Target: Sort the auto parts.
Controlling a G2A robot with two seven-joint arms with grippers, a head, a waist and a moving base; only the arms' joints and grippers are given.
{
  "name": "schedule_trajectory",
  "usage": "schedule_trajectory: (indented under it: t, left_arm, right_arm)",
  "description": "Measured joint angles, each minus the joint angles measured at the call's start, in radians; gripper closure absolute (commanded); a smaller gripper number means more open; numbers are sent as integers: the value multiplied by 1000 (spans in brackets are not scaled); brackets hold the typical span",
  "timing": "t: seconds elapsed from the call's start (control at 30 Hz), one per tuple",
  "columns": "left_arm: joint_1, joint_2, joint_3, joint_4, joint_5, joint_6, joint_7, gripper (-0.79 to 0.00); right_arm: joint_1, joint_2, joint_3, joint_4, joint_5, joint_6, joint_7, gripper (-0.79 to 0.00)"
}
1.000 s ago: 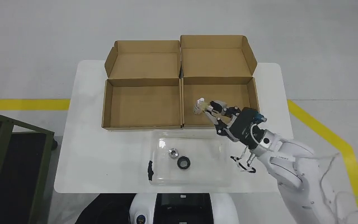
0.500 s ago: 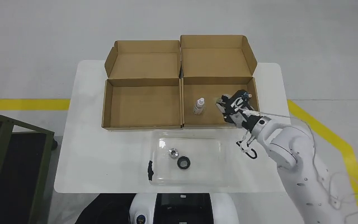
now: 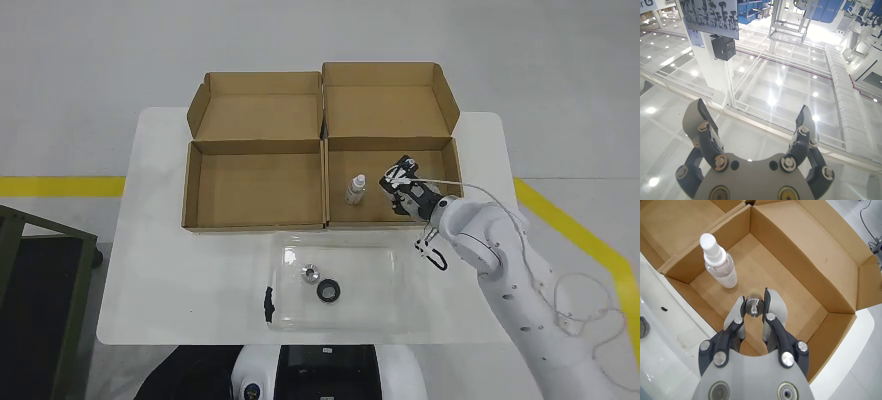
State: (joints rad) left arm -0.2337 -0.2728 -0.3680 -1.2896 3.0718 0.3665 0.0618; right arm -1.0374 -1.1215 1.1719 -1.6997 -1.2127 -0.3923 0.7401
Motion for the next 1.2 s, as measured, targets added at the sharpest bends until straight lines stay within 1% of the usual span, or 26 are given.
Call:
schedule_trajectory:
  t: [0.2, 0.23, 0.27, 0.3, 0.37, 0.53, 0.67, 0.7, 0.77, 0.93, 1.17, 1.2]
  left_arm:
    - [0, 0, 0, 0, 0, 0, 0, -785]
    - [0, 0, 0, 0, 0, 0, 0, -785]
    - [0, 0, 0, 0, 0, 0, 0, -785]
    - [0, 0, 0, 0, 0, 0, 0, -785]
    - [0, 0, 0, 0, 0, 0, 0, -785]
    - [0, 0, 0, 0, 0, 0, 0, -785]
    - [0, 0, 0, 0, 0, 0, 0, -785]
    - [0, 0, 0, 0, 0, 0, 0, -785]
    - [0, 0, 0, 0, 0, 0, 0, -785]
    - [0, 0, 0, 0, 0, 0, 0, -785]
    - [0, 0, 0, 0, 0, 0, 0, -785]
    - [0, 0, 0, 0, 0, 0, 0, -785]
  right_arm:
    - [50, -12, -51, 77, 3, 5, 31, 0]
    - [59, -14, -60, 91, 5, 6, 35, -12]
    - [66, -16, -67, 101, 7, 6, 37, -80]
    - [72, -18, -72, 110, 8, 7, 40, -114]
    - [84, -21, -83, 127, 9, 11, 41, -135]
    - [101, -27, -103, 154, 15, 12, 47, -228]
    - [119, -34, -120, 173, 19, 17, 50, -308]
    - [123, -35, -123, 177, 19, 18, 51, -348]
    - [130, -38, -130, 182, 19, 21, 51, -366]
    - [118, -36, -116, 139, 10, 32, 34, -376]
    - [34, -16, -37, -16, -12, 19, 24, -391]
    - [20, -13, -28, -39, -13, 13, 23, -416]
